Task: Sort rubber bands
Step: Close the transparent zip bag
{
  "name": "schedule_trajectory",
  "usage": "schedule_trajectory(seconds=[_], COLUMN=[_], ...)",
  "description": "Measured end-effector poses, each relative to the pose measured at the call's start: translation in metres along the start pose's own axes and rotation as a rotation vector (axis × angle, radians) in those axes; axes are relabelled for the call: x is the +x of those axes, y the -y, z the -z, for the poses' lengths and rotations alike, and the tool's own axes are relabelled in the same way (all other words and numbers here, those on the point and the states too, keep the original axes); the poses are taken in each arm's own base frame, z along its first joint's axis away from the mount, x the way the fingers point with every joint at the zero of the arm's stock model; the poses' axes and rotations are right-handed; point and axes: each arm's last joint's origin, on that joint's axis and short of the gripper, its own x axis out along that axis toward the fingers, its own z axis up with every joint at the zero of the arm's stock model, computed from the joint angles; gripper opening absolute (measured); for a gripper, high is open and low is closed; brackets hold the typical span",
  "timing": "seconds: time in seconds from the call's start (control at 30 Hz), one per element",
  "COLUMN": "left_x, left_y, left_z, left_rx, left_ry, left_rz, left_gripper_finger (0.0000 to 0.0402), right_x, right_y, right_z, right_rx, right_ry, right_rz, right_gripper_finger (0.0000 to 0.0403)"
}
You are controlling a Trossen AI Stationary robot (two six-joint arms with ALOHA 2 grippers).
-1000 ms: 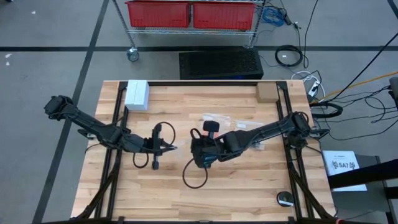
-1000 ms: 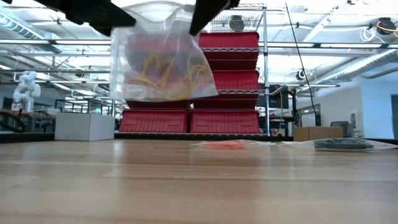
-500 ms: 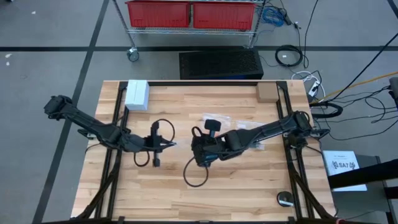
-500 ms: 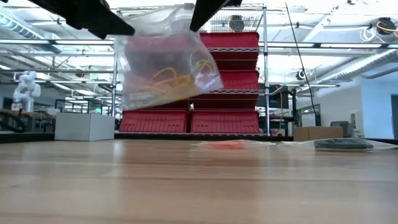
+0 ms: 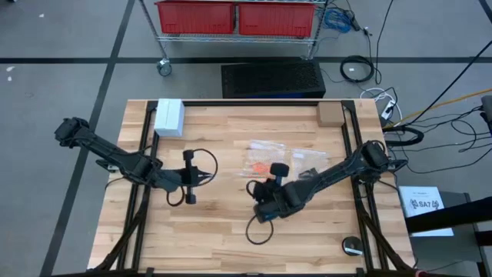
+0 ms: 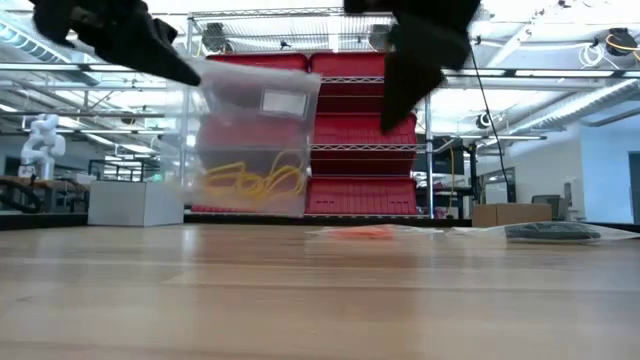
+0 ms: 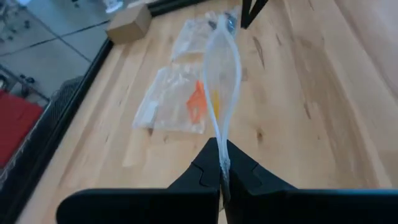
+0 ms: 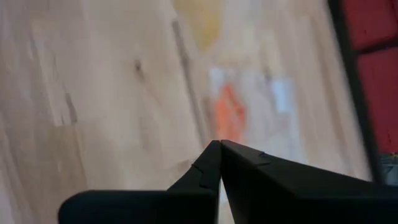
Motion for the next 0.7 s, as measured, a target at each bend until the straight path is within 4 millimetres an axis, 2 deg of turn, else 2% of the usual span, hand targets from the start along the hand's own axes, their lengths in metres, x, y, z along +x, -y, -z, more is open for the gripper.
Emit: schedule_trajectory(seconds=[0.13, 0.33, 0.53, 0.7], left_x=[0.000, 0.004, 0.024, 0.040], left_y=[0.001, 0.007, 0.023, 0.038], left_z=[0.003, 0.017, 0.033, 0.043], left_rx=[0.086, 0.135, 0.144, 0.075], left_ry=[-0.027, -0.167, -0.316, -0.407], left_rz=[0.037, 0.139, 0.195, 0.304], left_gripper_finger=[0.0002, 0.0002, 0.0003, 0.0032], right_x=[0.027, 0.043, 0.051, 0.048], right_y=[-0.018, -0.037, -0.062, -0.065], right_z=[0.031, 0.059, 0.055, 0.043], right_rx=[0.041, 0.189, 0.344, 0.415], right_ry=[0.004, 0.101, 0.225, 0.314], right_rz=[-0.009, -0.155, -0.441, -0.527], right_gripper_finger=[0.0001, 0.0001, 0.0000, 0.0000])
